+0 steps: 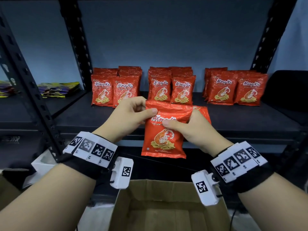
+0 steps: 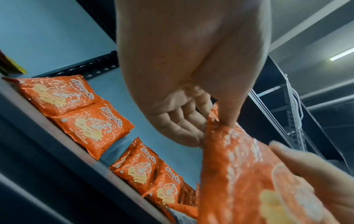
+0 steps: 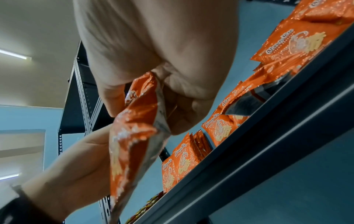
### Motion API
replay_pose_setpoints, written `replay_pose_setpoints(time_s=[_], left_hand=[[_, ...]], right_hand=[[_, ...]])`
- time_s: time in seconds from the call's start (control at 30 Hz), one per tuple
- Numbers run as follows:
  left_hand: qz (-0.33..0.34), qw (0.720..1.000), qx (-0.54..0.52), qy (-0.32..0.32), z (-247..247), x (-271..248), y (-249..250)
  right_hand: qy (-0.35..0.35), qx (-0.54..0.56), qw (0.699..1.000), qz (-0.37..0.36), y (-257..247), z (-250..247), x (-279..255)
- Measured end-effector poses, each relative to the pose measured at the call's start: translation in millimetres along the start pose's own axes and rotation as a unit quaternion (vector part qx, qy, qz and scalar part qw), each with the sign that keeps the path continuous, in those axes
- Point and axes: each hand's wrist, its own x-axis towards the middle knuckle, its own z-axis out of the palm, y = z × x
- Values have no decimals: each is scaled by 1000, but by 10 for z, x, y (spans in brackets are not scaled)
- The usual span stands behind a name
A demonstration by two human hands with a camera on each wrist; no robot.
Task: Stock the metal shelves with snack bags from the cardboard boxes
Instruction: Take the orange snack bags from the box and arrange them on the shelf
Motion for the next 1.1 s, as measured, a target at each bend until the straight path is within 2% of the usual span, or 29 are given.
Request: replay_pose_setpoints(time_s=[0.2, 0.43, 0.67, 0.77, 0.93, 1.0, 1.1], left_hand=[[9, 999, -13, 30, 25, 15, 11], [4, 997, -53, 51, -3, 49, -70], [-5, 994, -82, 74, -1, 79, -132], [-22, 996, -66, 51, 65, 66, -189], [-104, 987, -71, -100, 99, 42, -224], [-99, 988, -62, -99, 120, 74, -249], [-110, 987, -109, -30, 124, 165, -302]], right_hand=[[97, 63, 993, 21, 18, -18, 55], [117, 74, 990, 34, 10, -72, 97], [180, 16, 983, -42, 60, -121, 113], [182, 12, 983, -33, 81, -137, 127], [189, -23, 981, -35, 129, -178, 153], [193, -26, 980, -32, 130, -210, 168], [215, -61, 972, -79, 127, -336, 195]])
